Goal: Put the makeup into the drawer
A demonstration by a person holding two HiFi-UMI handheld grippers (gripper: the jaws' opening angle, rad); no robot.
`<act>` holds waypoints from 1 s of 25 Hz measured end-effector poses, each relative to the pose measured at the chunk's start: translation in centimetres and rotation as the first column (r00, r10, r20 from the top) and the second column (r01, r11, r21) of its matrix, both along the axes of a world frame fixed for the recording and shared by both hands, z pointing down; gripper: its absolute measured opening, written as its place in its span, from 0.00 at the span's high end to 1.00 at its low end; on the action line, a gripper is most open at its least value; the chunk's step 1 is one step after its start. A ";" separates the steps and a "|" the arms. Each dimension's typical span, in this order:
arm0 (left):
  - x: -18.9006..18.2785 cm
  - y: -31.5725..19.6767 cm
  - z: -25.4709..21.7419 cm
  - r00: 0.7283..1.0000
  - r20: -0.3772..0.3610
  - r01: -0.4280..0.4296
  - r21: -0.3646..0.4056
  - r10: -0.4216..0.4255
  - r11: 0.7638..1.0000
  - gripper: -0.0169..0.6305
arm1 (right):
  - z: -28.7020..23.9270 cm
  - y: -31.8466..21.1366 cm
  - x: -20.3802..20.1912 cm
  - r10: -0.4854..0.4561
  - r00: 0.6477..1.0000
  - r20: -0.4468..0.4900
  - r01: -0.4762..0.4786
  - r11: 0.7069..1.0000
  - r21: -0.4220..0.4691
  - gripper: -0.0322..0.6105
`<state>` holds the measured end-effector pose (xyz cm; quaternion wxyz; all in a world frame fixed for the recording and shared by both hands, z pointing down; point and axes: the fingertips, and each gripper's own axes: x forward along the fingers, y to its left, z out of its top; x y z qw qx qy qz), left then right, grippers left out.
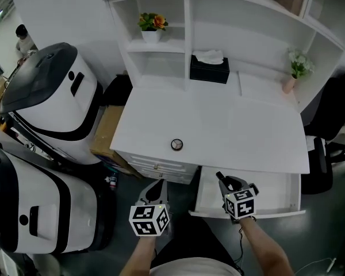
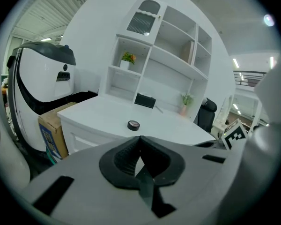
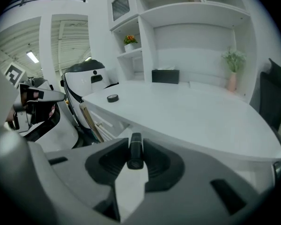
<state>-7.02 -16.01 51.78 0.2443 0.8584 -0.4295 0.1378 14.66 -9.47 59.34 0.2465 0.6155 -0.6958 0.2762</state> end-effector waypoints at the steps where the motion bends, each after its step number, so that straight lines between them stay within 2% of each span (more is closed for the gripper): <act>1: -0.2 0.1 0.1 1.000 0.002 0.006 -0.003 -0.006 1.000 0.97 | 0.5 0.0 0.0 -0.009 1.000 -0.002 0.009 1.000 -0.013 0.79; 8: -0.9 -0.3 1.0 0.999 0.023 0.038 -0.031 -0.037 0.999 0.97 | 3.8 -0.9 0.2 -0.046 0.999 -0.017 0.044 0.994 -0.099 0.79; 25: 0.6 -2.3 3.2 0.995 0.068 0.074 -0.081 -0.068 0.994 0.97 | 9.6 -3.6 0.8 -0.126 0.991 -0.040 0.115 0.969 -0.217 0.79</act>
